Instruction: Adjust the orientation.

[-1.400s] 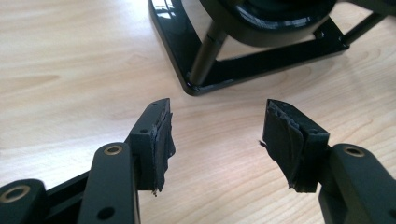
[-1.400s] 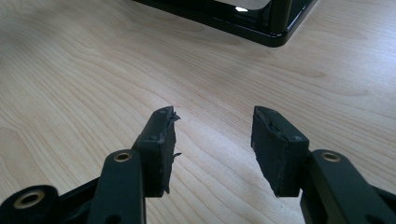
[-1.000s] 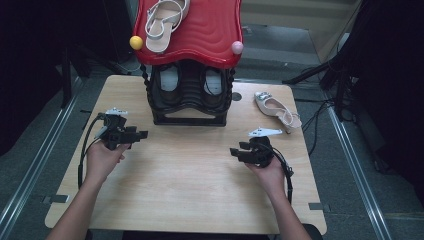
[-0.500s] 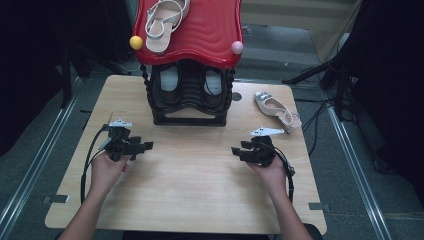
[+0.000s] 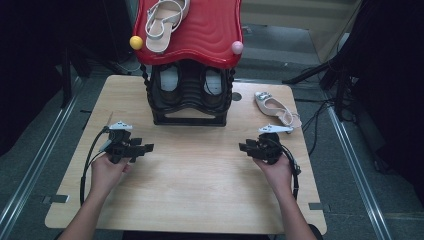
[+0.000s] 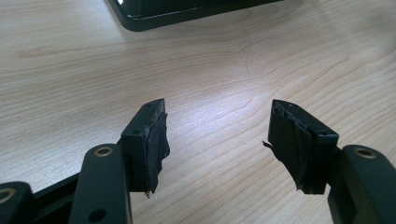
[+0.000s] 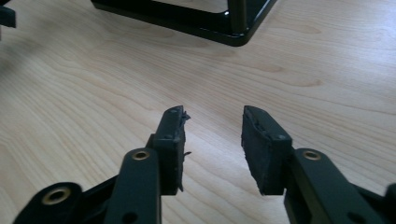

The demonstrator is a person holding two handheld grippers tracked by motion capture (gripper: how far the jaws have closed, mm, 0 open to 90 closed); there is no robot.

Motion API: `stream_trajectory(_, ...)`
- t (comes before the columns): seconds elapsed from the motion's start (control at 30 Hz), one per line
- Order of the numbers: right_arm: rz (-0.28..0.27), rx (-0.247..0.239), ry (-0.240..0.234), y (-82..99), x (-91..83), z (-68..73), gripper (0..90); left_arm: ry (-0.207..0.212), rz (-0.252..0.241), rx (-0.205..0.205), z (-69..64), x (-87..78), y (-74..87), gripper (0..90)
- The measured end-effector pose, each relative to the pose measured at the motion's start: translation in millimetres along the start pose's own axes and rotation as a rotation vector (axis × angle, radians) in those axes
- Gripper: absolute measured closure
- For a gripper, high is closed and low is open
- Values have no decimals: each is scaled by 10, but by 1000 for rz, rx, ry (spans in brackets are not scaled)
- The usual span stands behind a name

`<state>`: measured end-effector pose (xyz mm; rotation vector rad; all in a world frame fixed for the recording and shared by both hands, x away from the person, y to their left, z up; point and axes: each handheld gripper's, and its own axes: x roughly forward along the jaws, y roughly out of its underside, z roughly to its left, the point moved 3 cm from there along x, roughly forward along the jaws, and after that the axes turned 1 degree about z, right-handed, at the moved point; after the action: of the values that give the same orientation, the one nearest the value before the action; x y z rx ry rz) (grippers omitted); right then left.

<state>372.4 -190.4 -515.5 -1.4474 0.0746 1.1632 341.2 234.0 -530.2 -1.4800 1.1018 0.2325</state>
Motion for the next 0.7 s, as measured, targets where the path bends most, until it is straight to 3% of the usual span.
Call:
stream_trajectory(0.37,2,25,28,8,-45,-141,858,7,-1,12,-13,42,-8,390)
stream_trajectory(0.5,0,45,48,-66,-66,-244,890,34,1,3,-16,36,-9,389)
stream_trajectory(0.6,-13,67,48,-136,-112,-356,900,22,16,24,-32,52,4,389)
stream_trajectory(0.7,-19,71,66,-171,-132,-423,900,35,19,19,-38,50,4,387)
